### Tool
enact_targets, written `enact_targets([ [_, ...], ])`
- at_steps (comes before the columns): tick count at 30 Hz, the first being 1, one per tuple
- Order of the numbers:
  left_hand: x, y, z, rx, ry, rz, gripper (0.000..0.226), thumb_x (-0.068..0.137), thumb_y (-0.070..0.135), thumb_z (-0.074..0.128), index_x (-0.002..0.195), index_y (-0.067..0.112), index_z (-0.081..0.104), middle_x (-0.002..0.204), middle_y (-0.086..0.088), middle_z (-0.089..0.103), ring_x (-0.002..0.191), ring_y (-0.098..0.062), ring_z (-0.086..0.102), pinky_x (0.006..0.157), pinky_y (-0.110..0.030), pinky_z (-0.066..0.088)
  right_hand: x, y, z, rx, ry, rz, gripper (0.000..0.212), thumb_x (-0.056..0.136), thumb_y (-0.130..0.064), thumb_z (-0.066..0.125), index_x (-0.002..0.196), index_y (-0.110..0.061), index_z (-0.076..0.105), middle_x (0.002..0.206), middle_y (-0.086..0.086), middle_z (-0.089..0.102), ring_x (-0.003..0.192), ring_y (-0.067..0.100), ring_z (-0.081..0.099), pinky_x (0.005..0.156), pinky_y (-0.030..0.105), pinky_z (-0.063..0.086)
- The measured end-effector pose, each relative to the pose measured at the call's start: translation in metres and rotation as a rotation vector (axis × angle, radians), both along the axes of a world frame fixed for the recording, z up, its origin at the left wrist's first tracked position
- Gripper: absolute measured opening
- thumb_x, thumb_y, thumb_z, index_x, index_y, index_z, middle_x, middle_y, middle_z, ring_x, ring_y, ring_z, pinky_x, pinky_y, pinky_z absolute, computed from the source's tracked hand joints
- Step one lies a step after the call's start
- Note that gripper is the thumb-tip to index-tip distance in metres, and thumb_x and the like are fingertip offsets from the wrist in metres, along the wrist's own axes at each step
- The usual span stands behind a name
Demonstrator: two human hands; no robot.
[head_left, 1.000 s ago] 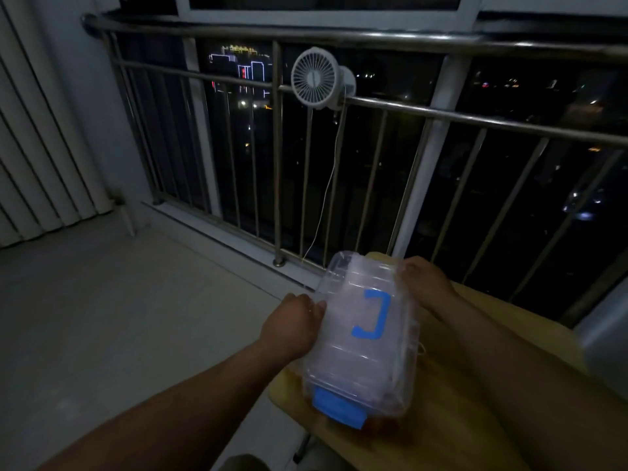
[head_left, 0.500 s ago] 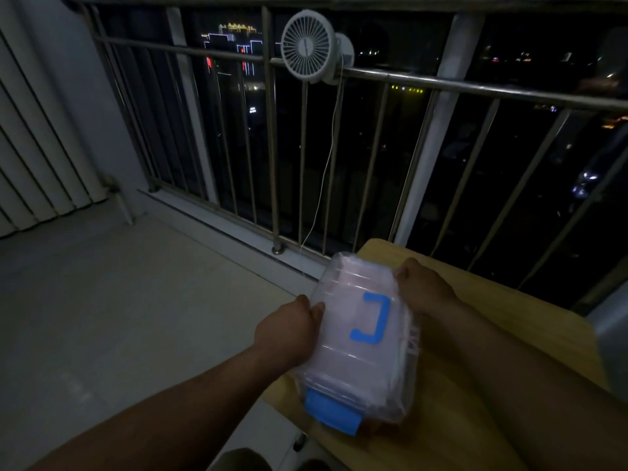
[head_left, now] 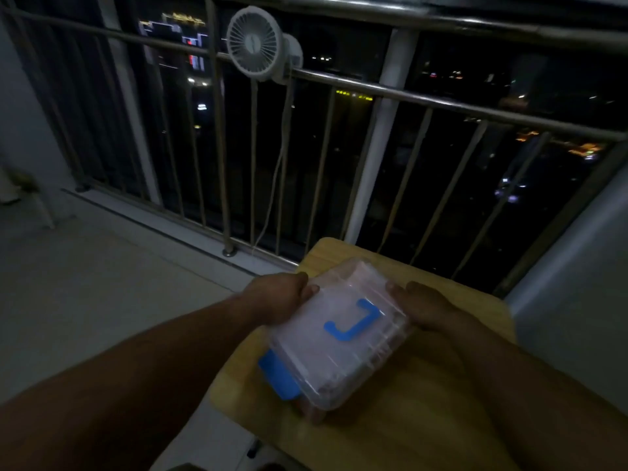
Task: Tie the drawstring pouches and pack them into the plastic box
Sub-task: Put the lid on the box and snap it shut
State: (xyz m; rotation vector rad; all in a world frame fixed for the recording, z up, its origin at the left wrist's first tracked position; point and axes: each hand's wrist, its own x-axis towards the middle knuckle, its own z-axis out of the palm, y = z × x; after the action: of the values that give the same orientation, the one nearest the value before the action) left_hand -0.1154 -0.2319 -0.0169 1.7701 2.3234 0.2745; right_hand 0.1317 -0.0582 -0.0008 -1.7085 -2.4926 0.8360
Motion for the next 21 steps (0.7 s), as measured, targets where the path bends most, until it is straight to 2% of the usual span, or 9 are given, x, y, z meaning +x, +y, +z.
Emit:
enact_targets([
  [2,0.012,0.031,0.005,0.019,0.05,-0.137,0.046,0.105,0.061,0.028,0.102,0.021,0.052,0.083,-0.001,0.057,0.087,-0.029,0.061,0.071,-0.039,0.042,0.043,0.003,-0.001,-0.123,0.058,-0.115,0.076,0.094,-0.078,0.037,0.127,-0.013,0.058,0.115,0.009,0.067,0.093,0.026,0.067,0.074,0.038,0.058],
  [4,0.029,0.055,0.011,0.018,0.055,-0.25,0.043,0.106,0.061,0.03,0.102,0.024,0.052,0.077,0.004,0.051,0.08,-0.025,0.057,0.067,-0.037,0.038,0.077,-0.002,0.002,-0.214,0.077,-0.179,0.079,0.088,-0.084,0.04,0.124,-0.016,0.061,0.115,0.007,0.068,0.097,0.027,0.067,0.076,0.04,0.058],
  [6,0.053,0.081,0.015,-0.012,0.067,-0.365,0.04,0.106,0.06,0.03,0.106,0.026,0.053,0.081,0.002,0.056,0.08,-0.023,0.056,0.069,-0.037,0.042,0.111,-0.008,0.005,-0.218,0.077,-0.263,0.076,0.086,-0.084,0.045,0.115,-0.017,0.066,0.109,0.007,0.071,0.095,0.028,0.068,0.08,0.041,0.058],
  [10,0.087,0.111,0.014,-0.015,0.183,-0.533,0.042,0.105,0.063,0.028,0.114,0.03,0.054,0.097,-0.003,0.065,0.087,-0.024,0.062,0.077,-0.04,0.053,0.159,-0.014,-0.007,-0.202,0.226,-0.446,0.091,0.068,-0.089,0.063,0.101,-0.005,0.075,0.09,0.015,0.078,0.082,0.036,0.076,0.078,0.043,0.063],
  [12,0.103,0.122,0.014,0.071,0.316,-0.531,0.043,0.106,0.059,0.028,0.118,0.029,0.056,0.101,-0.003,0.062,0.09,-0.025,0.062,0.074,-0.038,0.051,0.168,-0.021,-0.015,-0.185,0.311,-0.546,0.085,0.079,-0.078,0.065,0.094,0.004,0.077,0.087,0.023,0.077,0.083,0.038,0.075,0.081,0.041,0.061],
  [14,0.116,0.121,0.009,0.105,0.31,-0.427,0.044,0.106,0.056,0.028,0.129,0.028,0.053,0.112,-0.006,0.06,0.1,-0.028,0.06,0.082,-0.041,0.05,0.165,-0.03,-0.021,-0.078,0.314,-0.591,0.073,0.091,-0.069,0.058,0.084,0.002,0.073,0.086,0.023,0.074,0.082,0.037,0.071,0.079,0.042,0.056],
  [18,0.112,0.085,-0.006,0.057,-0.079,-0.005,0.074,0.1,0.068,0.037,0.159,0.024,0.027,0.152,-0.015,0.043,0.133,-0.037,0.046,0.106,-0.051,0.042,0.158,-0.046,-0.015,0.025,0.167,-0.587,0.061,0.103,-0.061,0.042,0.075,-0.009,0.058,0.078,0.008,0.055,0.07,0.021,0.052,0.071,0.033,0.039],
  [19,0.107,0.075,-0.009,0.02,-0.265,0.135,0.086,0.097,0.071,0.043,0.16,0.016,0.025,0.155,-0.019,0.039,0.134,-0.04,0.047,0.105,-0.05,0.045,0.158,-0.047,-0.015,0.021,0.166,-0.59,0.06,0.103,-0.061,0.041,0.081,-0.008,0.058,0.084,0.01,0.056,0.072,0.022,0.05,0.073,0.032,0.038],
  [21,0.105,0.057,-0.01,-0.077,-0.634,0.308,0.091,0.095,0.07,0.049,0.15,-0.002,0.039,0.147,-0.028,0.048,0.122,-0.043,0.056,0.089,-0.046,0.051,0.159,-0.051,-0.012,0.028,0.171,-0.587,0.062,0.103,-0.063,0.039,0.094,-0.006,0.063,0.1,0.016,0.064,0.079,0.024,0.053,0.074,0.032,0.039],
])
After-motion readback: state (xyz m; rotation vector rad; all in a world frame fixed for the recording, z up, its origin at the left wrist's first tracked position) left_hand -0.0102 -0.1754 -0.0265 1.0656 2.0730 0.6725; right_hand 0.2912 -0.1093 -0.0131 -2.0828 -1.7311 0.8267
